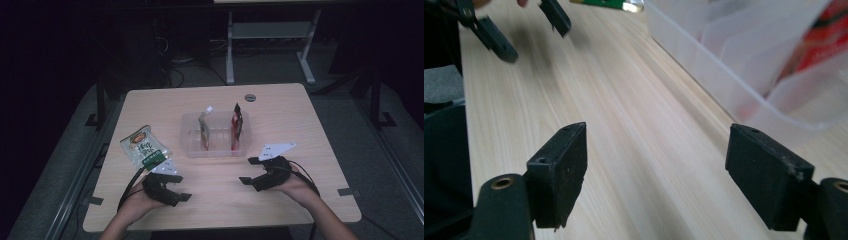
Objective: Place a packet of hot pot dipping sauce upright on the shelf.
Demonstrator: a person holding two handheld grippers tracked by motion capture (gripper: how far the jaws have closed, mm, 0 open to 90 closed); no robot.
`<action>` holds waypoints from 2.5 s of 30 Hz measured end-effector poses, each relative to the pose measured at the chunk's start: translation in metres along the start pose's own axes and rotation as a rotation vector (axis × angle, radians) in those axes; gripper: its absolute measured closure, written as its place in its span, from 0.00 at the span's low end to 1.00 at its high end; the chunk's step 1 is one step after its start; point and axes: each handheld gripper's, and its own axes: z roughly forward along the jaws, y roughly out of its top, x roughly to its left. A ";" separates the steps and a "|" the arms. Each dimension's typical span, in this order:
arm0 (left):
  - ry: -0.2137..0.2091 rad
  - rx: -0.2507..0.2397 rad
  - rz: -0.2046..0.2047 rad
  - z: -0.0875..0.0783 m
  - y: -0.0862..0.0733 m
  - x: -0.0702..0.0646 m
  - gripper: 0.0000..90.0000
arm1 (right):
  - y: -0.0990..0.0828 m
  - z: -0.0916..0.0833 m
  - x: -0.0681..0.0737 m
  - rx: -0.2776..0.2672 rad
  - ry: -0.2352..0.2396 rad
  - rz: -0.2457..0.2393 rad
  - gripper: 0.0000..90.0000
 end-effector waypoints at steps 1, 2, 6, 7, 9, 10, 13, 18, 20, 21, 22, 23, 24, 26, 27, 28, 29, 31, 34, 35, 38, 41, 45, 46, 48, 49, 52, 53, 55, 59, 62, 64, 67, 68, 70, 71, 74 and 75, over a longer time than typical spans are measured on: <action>0.004 -0.003 -0.005 -0.002 0.000 0.001 0.33 | -0.004 -0.001 0.000 0.003 -0.008 0.008 0.26; 0.009 0.000 0.000 -0.004 0.000 0.002 0.35 | -0.008 -0.003 0.000 0.006 -0.015 0.010 0.25; 0.031 0.005 -0.001 -0.012 0.001 0.009 0.46 | -0.018 -0.005 0.001 0.021 -0.036 0.022 0.24; 0.040 0.002 -0.012 -0.015 0.001 0.012 0.52 | -0.021 -0.005 0.002 0.025 -0.036 0.026 0.23; 0.055 0.004 -0.033 -0.021 0.003 0.018 0.62 | -0.025 -0.006 0.003 0.035 -0.037 0.028 0.23; 0.076 0.010 -0.035 -0.025 0.004 0.023 0.69 | -0.027 -0.006 0.003 0.037 -0.043 0.026 0.23; 0.119 -0.005 -0.063 -0.036 0.008 0.038 0.91 | -0.029 -0.003 0.006 0.048 -0.046 0.021 0.22; 0.213 0.007 -0.092 -0.050 0.014 0.069 1.00 | -0.028 -0.001 0.006 0.043 -0.036 0.016 0.22; 0.265 -0.003 -0.115 -0.056 0.017 0.087 1.00 | -0.029 0.000 0.007 0.044 -0.032 0.017 0.22; 0.265 -0.003 -0.115 -0.056 0.017 0.087 1.00 | -0.029 0.000 0.007 0.044 -0.032 0.017 0.22; 0.280 -0.007 -0.115 -0.057 0.018 0.091 1.00 | -0.029 0.001 0.008 0.045 -0.029 0.016 0.22; 0.294 -0.008 -0.122 -0.058 0.019 0.098 1.00 | -0.029 0.002 0.008 0.051 -0.028 0.020 0.22; 0.311 -0.003 -0.125 -0.058 0.021 0.105 1.00 | -0.029 0.003 0.009 0.055 -0.024 0.020 0.22; 0.349 -0.011 -0.152 -0.057 0.023 0.123 1.00 | -0.030 0.004 0.009 0.062 -0.021 0.010 0.22; 0.362 -0.006 -0.157 -0.056 0.024 0.129 1.00 | -0.030 0.004 0.009 0.062 -0.021 0.010 0.22; 0.383 0.001 -0.163 -0.055 0.026 0.139 1.00 | -0.030 0.005 0.009 0.063 -0.022 0.012 0.22; 0.389 0.000 -0.175 -0.053 0.027 0.146 1.00 | -0.030 0.005 0.008 0.067 -0.021 0.017 0.22; 0.420 0.017 -0.173 -0.049 0.031 0.161 1.00 | -0.031 0.008 0.007 0.073 -0.019 0.021 0.22; 0.449 0.019 -0.197 -0.042 0.035 0.179 1.00 | -0.031 0.010 0.007 0.083 -0.015 0.011 0.22; 0.457 0.031 -0.207 -0.039 0.036 0.184 1.00 | -0.031 0.011 0.007 0.085 -0.013 0.012 0.22; 0.481 0.041 -0.216 -0.032 0.037 0.199 1.00 | -0.032 0.012 0.007 0.092 -0.009 0.017 0.22; 0.497 0.075 -0.227 -0.025 0.034 0.208 0.99 | -0.033 0.014 0.007 0.103 -0.009 0.016 0.22; 0.504 0.078 -0.238 -0.023 0.032 0.216 0.99 | -0.034 0.016 0.008 0.107 -0.003 0.007 0.22; 0.502 0.085 -0.237 -0.023 0.032 0.217 0.99 | -0.034 0.016 0.008 0.108 -0.002 0.007 0.22; 0.503 0.104 -0.242 -0.023 0.030 0.218 0.99 | -0.035 0.015 0.008 0.110 -0.002 0.014 0.22; 0.501 0.112 -0.246 -0.024 0.028 0.219 0.99 | -0.035 0.015 0.008 0.110 -0.002 0.014 0.22; 0.504 0.140 -0.261 -0.029 0.022 0.222 1.00 | -0.036 0.015 0.009 0.113 -0.003 0.019 0.22; 0.505 0.137 -0.269 -0.030 0.020 0.222 1.00 | -0.036 0.015 0.009 0.112 -0.003 0.012 0.22; 0.502 0.132 -0.286 -0.036 0.014 0.222 0.99 | -0.036 0.015 0.009 0.115 -0.004 0.022 0.22; 0.484 0.134 -0.308 -0.047 0.003 0.220 0.99 | -0.036 0.016 0.009 0.118 -0.003 0.023 0.22; 0.462 0.132 -0.313 -0.054 -0.006 0.214 1.00 | -0.036 0.017 0.009 0.122 0.000 0.020 0.22; 0.451 0.128 -0.311 -0.058 -0.011 0.208 1.00 | -0.036 0.018 0.010 0.123 0.002 0.018 0.22; 0.417 0.108 -0.318 -0.060 -0.019 0.198 1.00 | -0.035 0.018 0.010 0.124 0.002 0.018 0.22; 0.412 0.109 -0.313 -0.060 -0.021 0.195 1.00 | -0.035 0.018 0.010 0.126 0.002 0.017 0.22; 0.388 0.100 -0.302 -0.059 -0.025 0.186 0.99 | -0.035 0.018 0.011 0.125 0.002 0.012 0.22; 0.383 0.096 -0.295 -0.058 -0.026 0.182 1.00 | -0.035 0.018 0.011 0.124 0.003 0.008 0.22; 0.386 0.069 -0.271 -0.065 -0.026 0.171 0.99 | -0.035 0.018 0.012 0.126 0.003 0.012 0.22; 0.408 0.051 -0.262 -0.072 -0.026 0.168 0.99 | -0.035 0.018 0.012 0.126 0.003 0.013 0.22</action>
